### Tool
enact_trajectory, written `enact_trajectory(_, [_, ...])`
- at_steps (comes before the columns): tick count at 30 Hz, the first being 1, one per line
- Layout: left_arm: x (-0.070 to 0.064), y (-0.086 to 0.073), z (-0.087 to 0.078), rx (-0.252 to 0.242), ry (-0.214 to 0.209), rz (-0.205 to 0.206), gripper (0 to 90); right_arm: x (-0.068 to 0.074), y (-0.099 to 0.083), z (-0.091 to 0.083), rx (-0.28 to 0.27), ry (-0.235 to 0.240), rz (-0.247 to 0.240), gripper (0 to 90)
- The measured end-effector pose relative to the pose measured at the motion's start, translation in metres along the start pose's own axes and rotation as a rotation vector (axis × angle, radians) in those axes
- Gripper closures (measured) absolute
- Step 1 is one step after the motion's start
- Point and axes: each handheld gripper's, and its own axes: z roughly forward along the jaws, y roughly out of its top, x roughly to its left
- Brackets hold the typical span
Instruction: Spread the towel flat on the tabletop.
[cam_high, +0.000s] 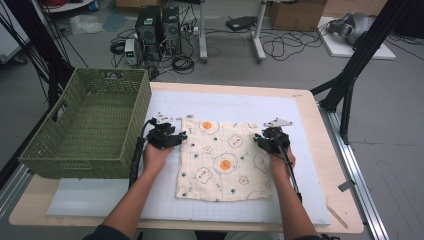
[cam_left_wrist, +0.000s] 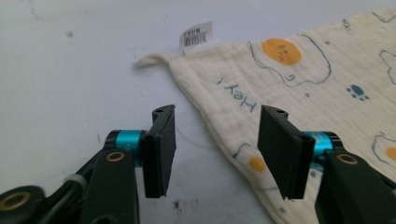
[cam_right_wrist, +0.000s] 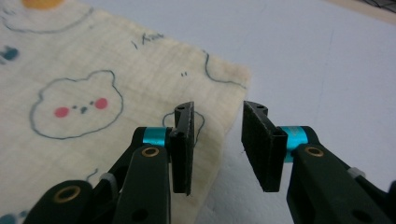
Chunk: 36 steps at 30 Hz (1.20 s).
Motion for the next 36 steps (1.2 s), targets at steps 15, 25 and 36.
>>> enact_trajectory(15, [-0.033,-0.021,-0.032,0.084,-0.153,0.091,51.8,0.015,-0.035,-0.071,-0.066,0.122,-0.078,59.2])
enact_trajectory(25, [-0.037,-0.030,-0.037,0.094,-0.073,0.170,86.4,0.021,-0.057,-0.076,-0.031,0.136,-0.078,56.6])
enact_trajectory(36, [-0.021,-0.027,-0.046,-0.067,-0.159,0.057,38.6,0.016,-0.058,-0.083,-0.067,0.109,-0.063,50.7])
